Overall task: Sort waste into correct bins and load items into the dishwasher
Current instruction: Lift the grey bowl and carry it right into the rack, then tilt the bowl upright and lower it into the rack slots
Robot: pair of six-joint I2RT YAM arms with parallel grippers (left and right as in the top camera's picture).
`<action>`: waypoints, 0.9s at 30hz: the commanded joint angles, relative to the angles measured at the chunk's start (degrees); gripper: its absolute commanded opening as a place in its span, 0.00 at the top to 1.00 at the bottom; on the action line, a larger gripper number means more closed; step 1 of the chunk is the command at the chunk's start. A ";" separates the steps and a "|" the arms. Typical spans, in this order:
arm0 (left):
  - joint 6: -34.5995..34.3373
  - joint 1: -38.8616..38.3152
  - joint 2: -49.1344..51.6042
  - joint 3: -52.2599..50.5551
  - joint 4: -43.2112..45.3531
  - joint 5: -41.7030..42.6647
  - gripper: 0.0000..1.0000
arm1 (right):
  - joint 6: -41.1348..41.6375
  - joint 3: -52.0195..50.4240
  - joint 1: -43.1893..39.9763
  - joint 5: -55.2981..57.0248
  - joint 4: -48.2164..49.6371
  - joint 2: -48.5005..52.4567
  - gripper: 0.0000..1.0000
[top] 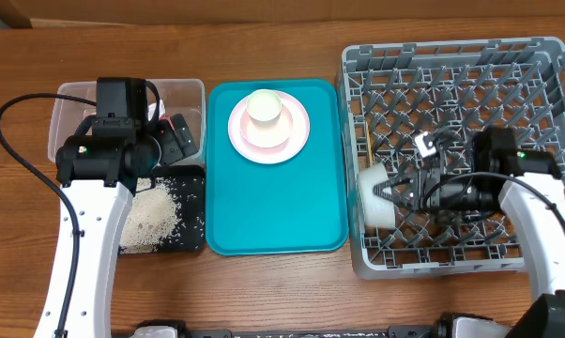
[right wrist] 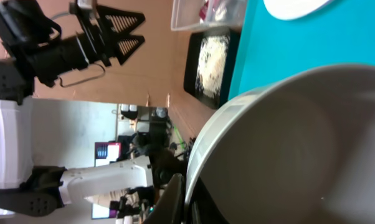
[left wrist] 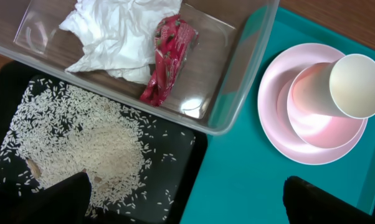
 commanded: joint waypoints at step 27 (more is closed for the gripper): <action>0.07 0.24 -0.07 0.83 0.07 -0.13 0.00 | -5.55 -7.30 -7.93 15.37 -3.72 -0.96 0.92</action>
